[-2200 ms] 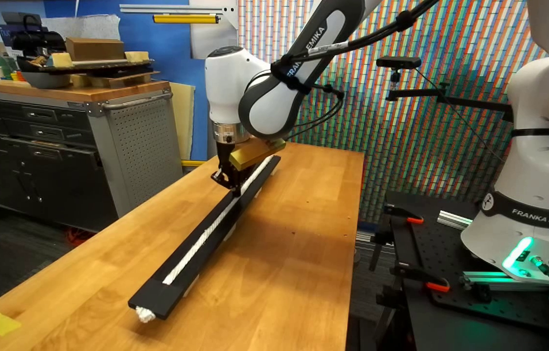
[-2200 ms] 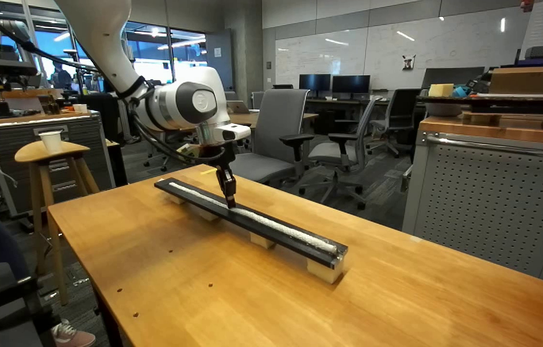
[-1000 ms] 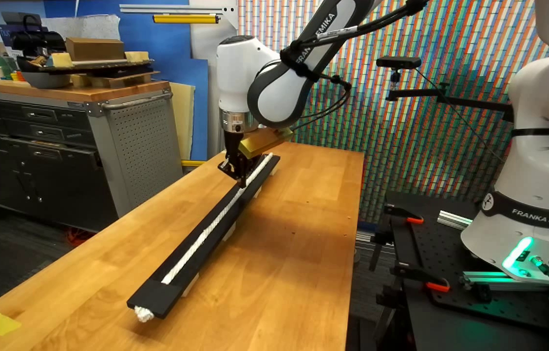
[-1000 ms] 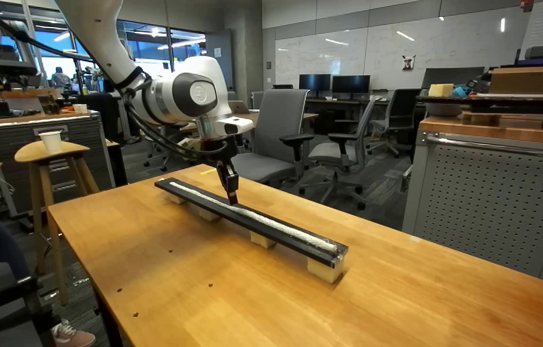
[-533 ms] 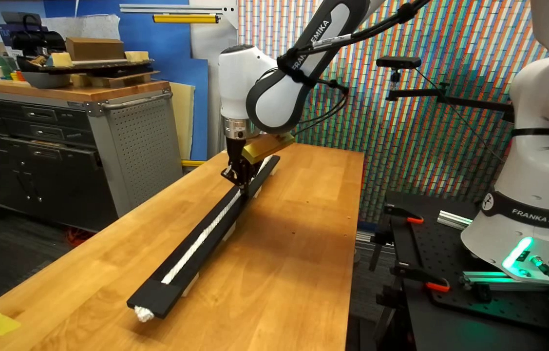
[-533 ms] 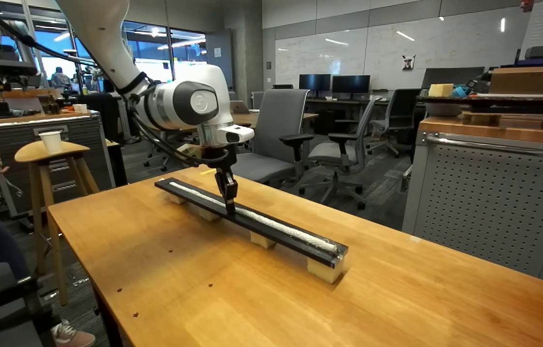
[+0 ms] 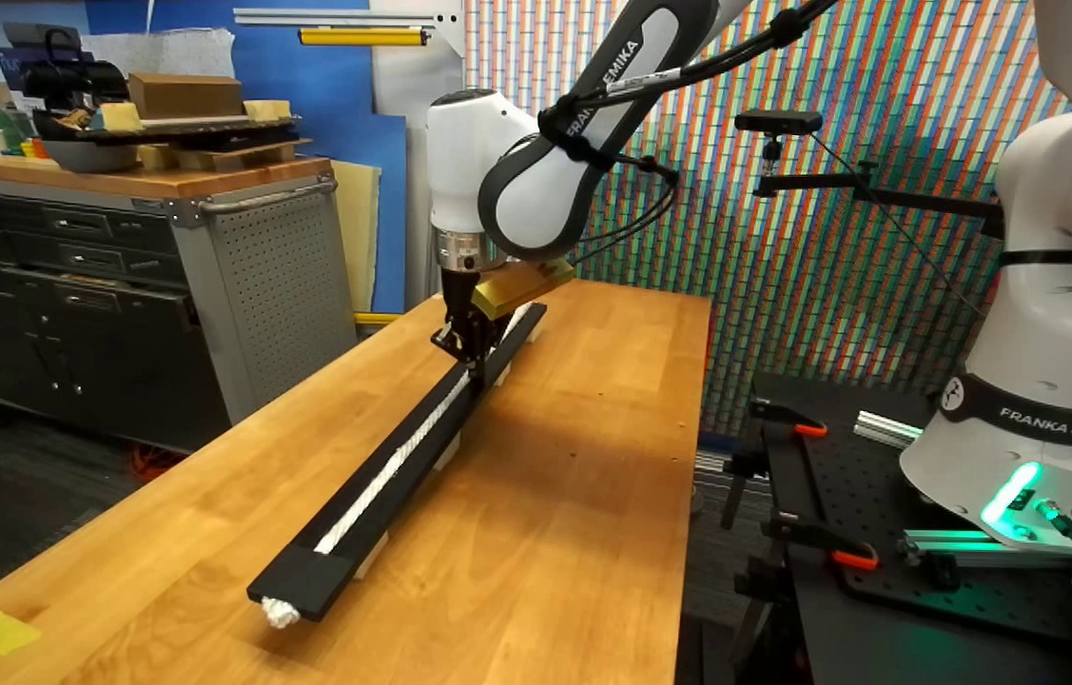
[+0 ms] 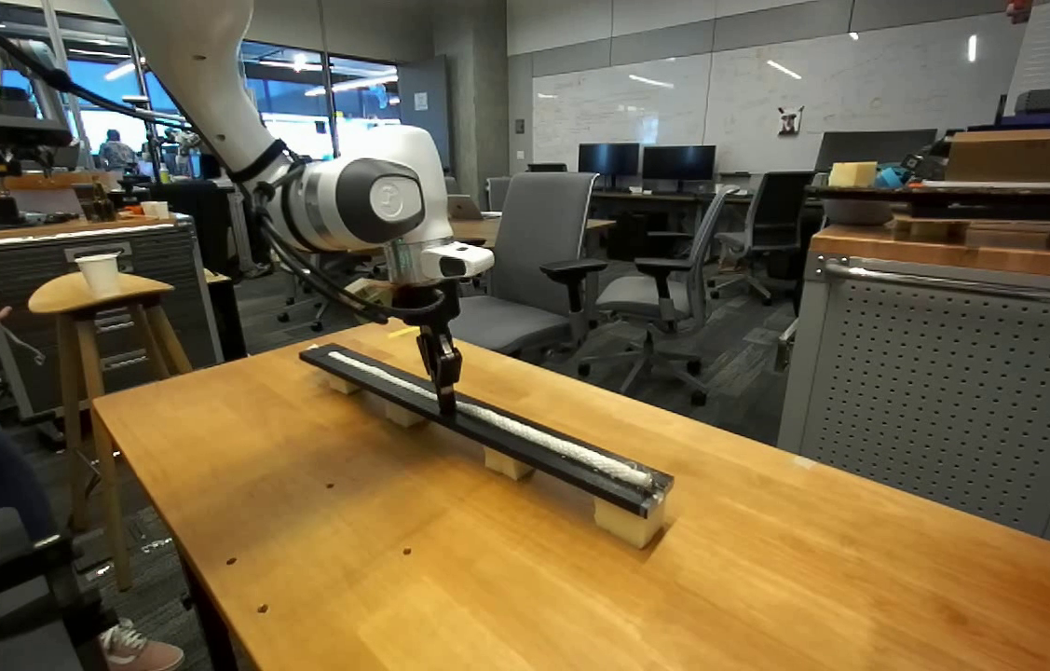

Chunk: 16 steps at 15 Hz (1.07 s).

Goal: Straighten the rope on the black object and press it in

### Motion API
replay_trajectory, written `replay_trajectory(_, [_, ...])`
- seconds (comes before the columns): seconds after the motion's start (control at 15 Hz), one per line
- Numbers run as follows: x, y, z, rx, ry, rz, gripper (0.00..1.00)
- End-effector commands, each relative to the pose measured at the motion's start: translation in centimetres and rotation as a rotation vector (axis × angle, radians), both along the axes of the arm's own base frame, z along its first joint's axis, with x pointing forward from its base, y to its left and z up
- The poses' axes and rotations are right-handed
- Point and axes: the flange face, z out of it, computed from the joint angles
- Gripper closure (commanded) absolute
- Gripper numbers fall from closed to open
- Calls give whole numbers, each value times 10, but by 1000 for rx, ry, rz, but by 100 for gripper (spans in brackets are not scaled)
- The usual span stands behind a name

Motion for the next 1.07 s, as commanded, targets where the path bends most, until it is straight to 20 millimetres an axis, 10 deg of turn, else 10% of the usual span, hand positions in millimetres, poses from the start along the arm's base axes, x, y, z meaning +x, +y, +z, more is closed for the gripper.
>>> replay_trajectory(0.0, [4,-3,12,13,-41,14,100])
replay_trajectory(1.0, [16,-11,-11,11,-24,5,100])
